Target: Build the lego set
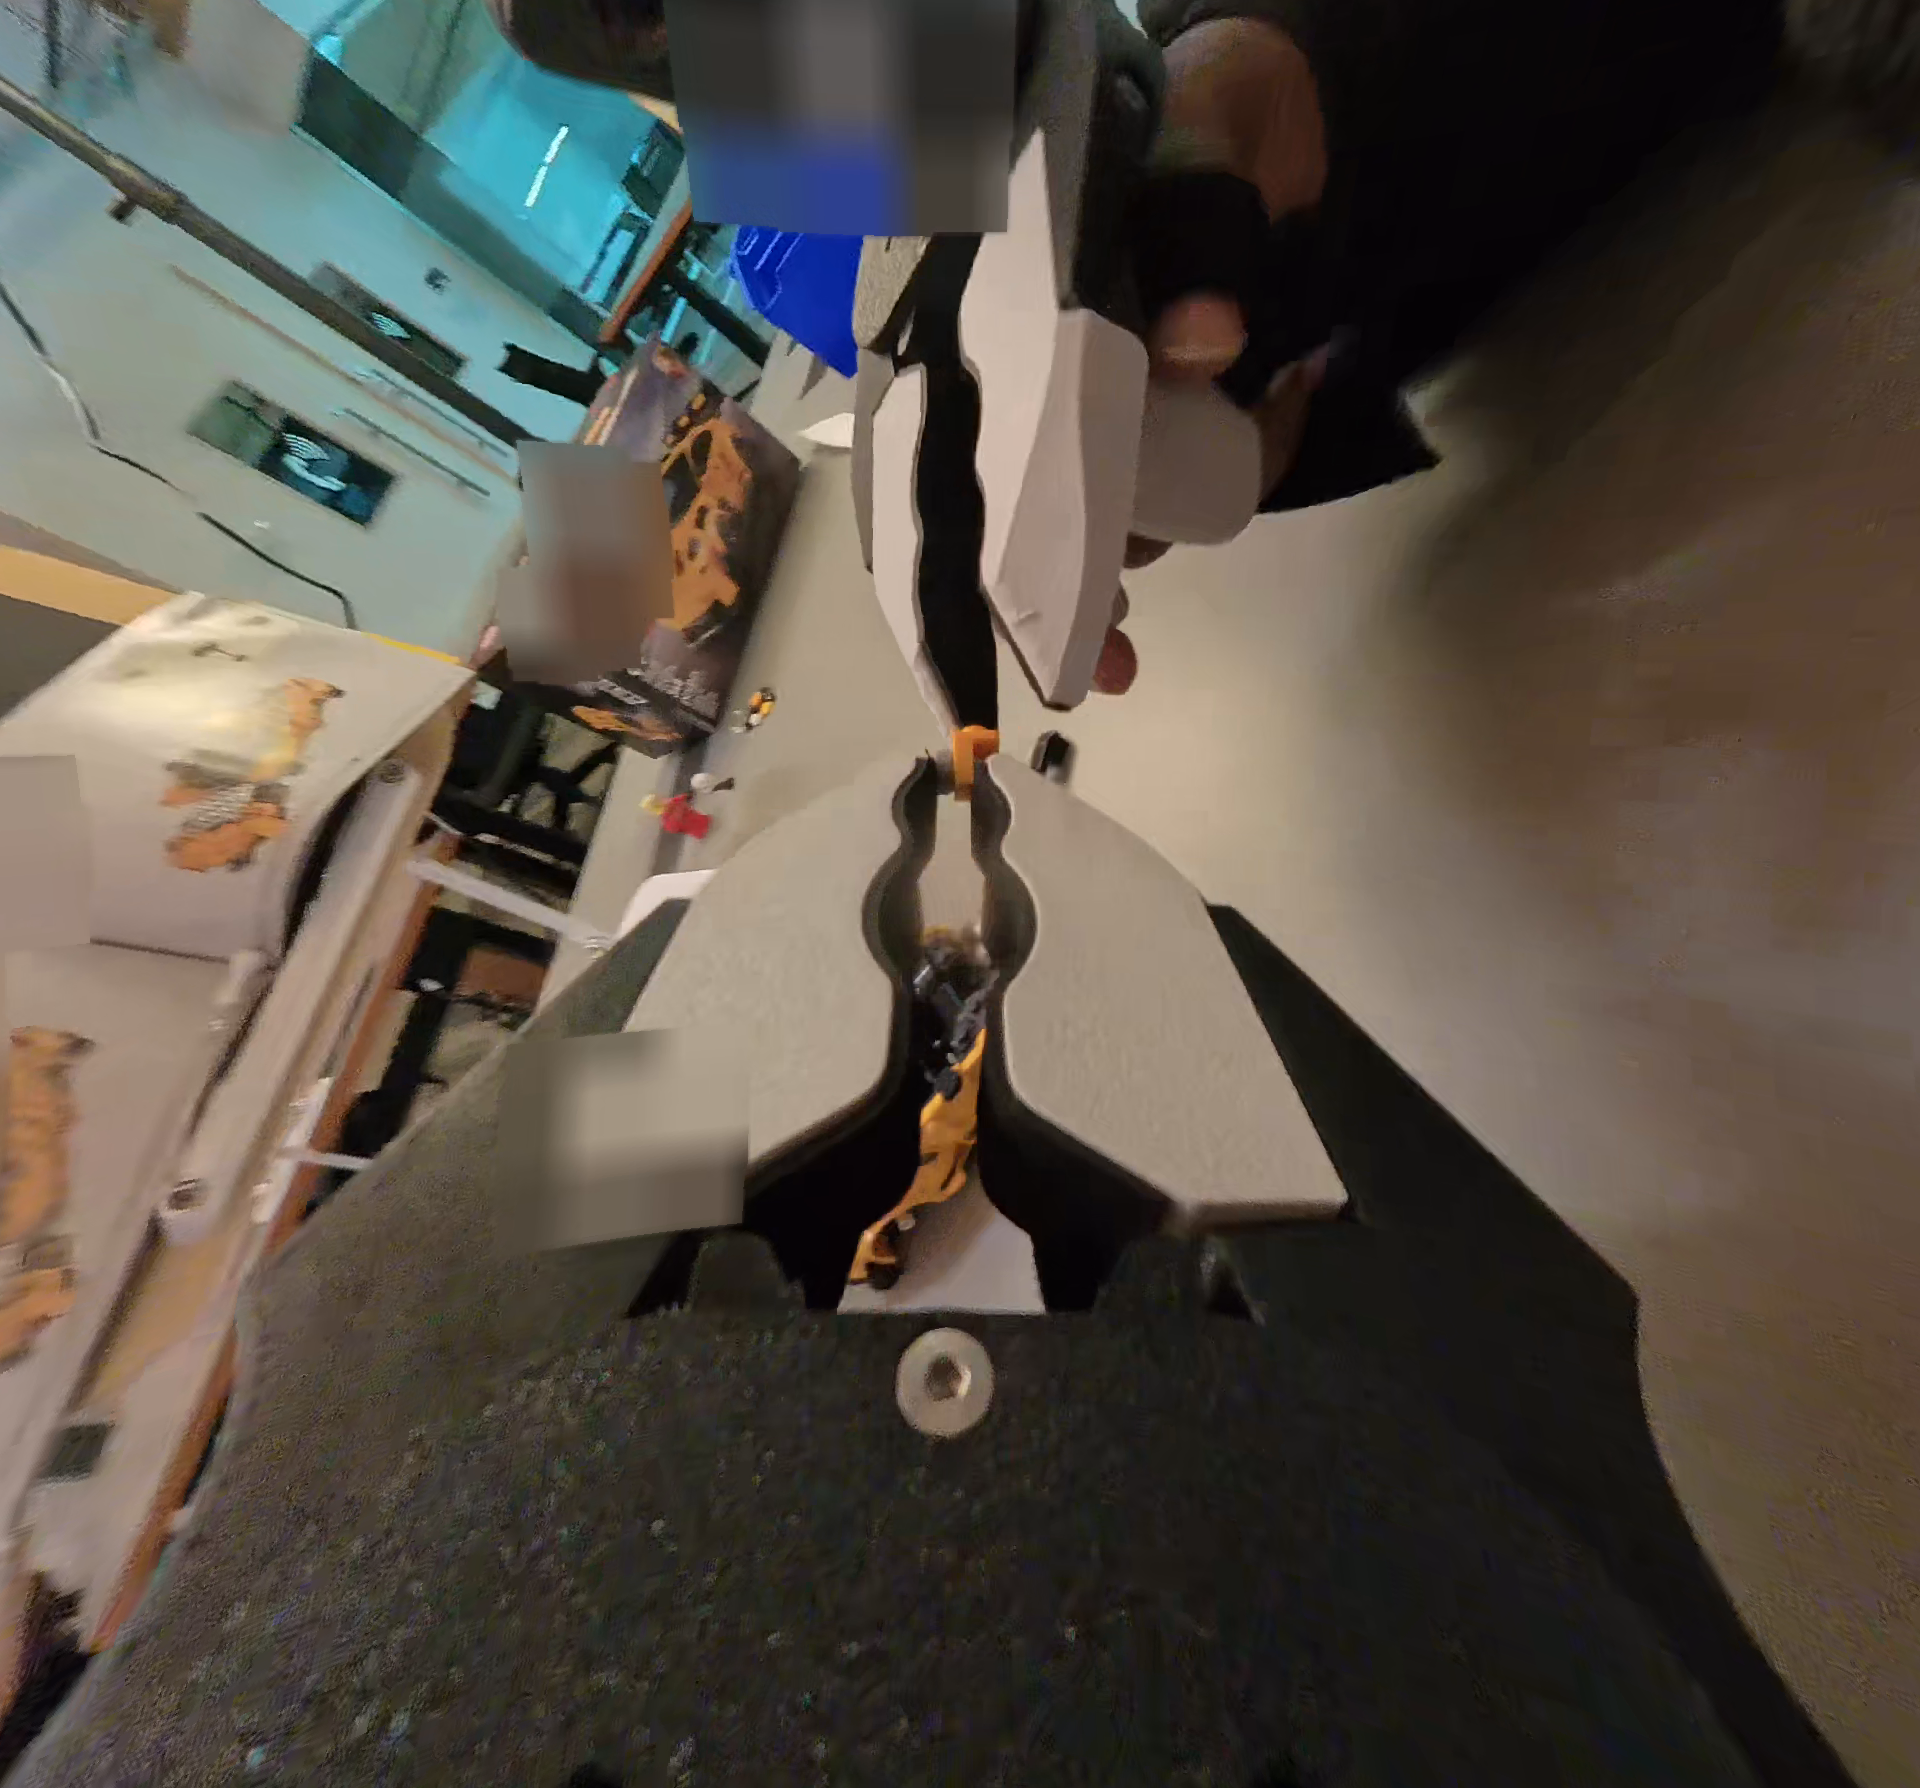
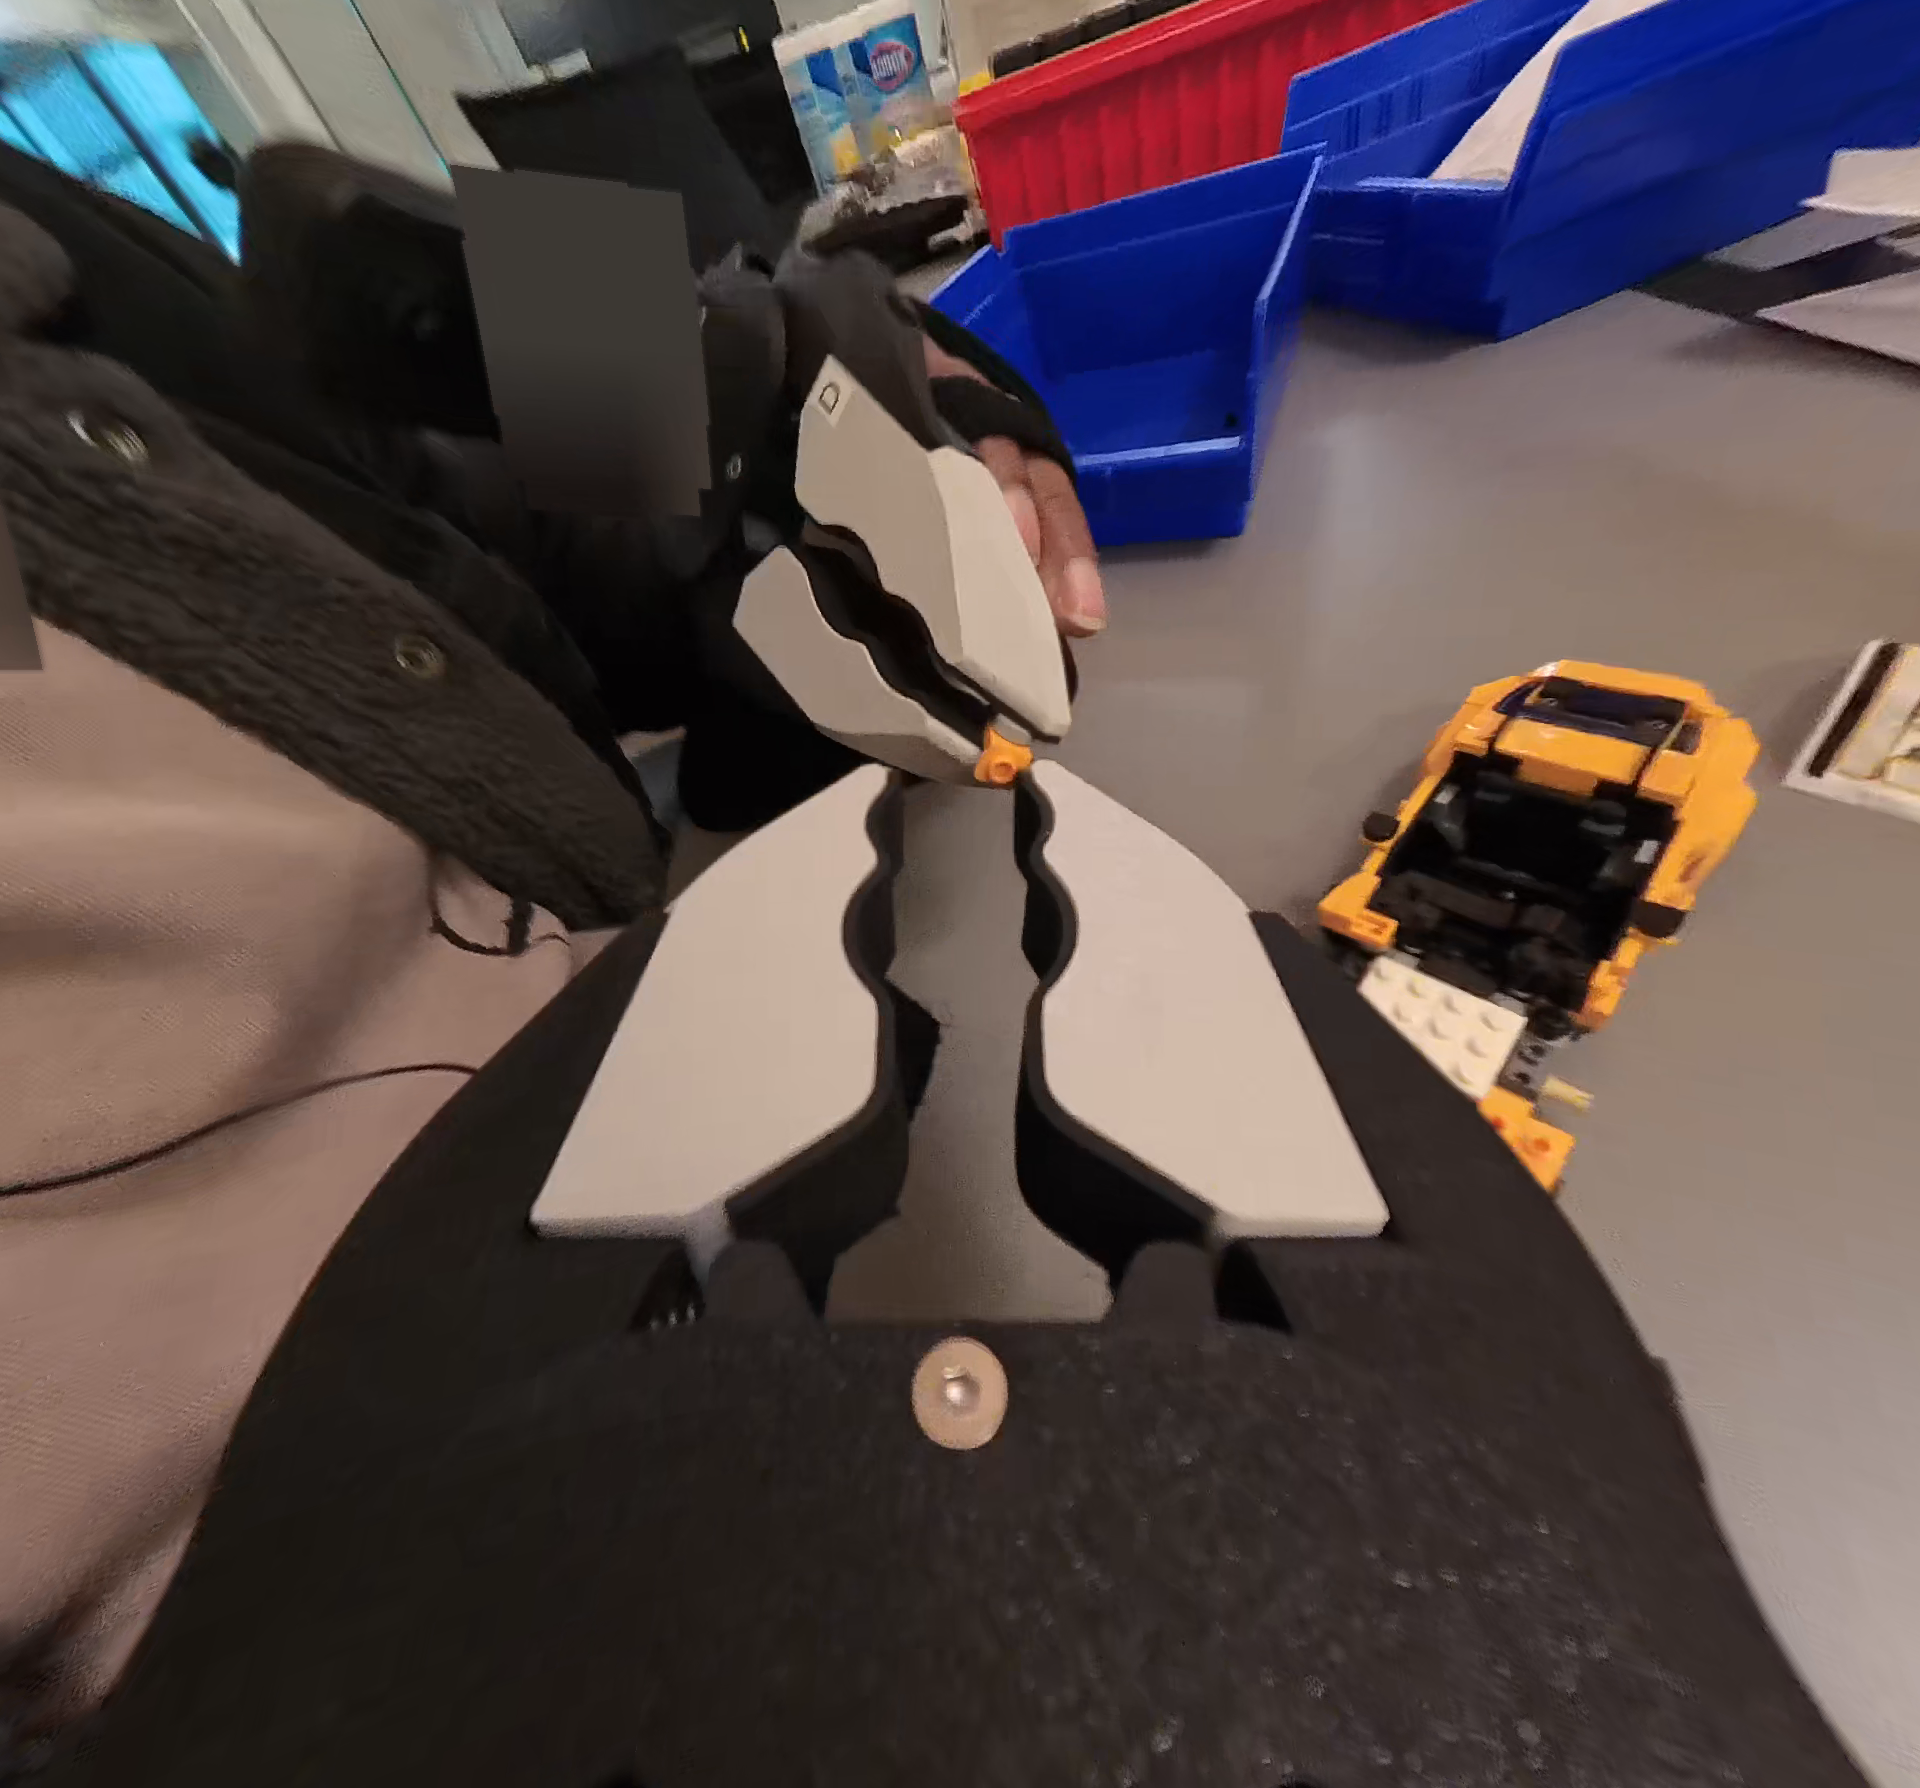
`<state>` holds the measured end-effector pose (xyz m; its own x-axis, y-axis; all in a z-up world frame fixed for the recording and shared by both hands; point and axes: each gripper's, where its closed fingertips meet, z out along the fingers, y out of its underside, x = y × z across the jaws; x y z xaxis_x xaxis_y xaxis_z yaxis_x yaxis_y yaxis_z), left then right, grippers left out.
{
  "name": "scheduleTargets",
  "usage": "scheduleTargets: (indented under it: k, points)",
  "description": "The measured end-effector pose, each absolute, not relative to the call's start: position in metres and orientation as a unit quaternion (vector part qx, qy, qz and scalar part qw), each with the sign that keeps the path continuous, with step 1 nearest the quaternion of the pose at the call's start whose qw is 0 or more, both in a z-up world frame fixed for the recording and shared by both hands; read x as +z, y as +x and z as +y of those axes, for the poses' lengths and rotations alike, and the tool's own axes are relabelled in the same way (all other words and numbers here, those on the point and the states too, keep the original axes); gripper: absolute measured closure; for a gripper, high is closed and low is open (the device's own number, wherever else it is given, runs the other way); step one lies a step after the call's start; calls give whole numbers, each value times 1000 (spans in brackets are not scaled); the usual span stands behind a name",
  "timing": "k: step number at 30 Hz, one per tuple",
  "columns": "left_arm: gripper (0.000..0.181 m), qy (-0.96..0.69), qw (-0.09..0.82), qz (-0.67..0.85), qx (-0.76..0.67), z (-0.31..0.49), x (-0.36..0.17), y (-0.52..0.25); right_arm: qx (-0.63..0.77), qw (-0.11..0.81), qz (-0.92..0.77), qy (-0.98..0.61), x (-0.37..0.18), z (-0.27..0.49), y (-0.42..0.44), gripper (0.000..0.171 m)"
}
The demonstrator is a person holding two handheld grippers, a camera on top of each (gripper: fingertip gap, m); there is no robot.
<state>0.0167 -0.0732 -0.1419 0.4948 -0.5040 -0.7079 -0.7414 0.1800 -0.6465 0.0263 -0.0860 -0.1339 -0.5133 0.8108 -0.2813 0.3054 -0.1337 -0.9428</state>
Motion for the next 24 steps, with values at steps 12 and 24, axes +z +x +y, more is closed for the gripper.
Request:
scheduleTargets:
  k: [12, 24]
  points:
    - [175, -600, 583, 516, 184, -71, -146, 14, 644, 159, -557, -499, -138, -77, 17, 164]
    - [175, -586, 565, 535, 227, -69, -155, 14, 629, 170, -565, -506, -148, -76, 13, 162]
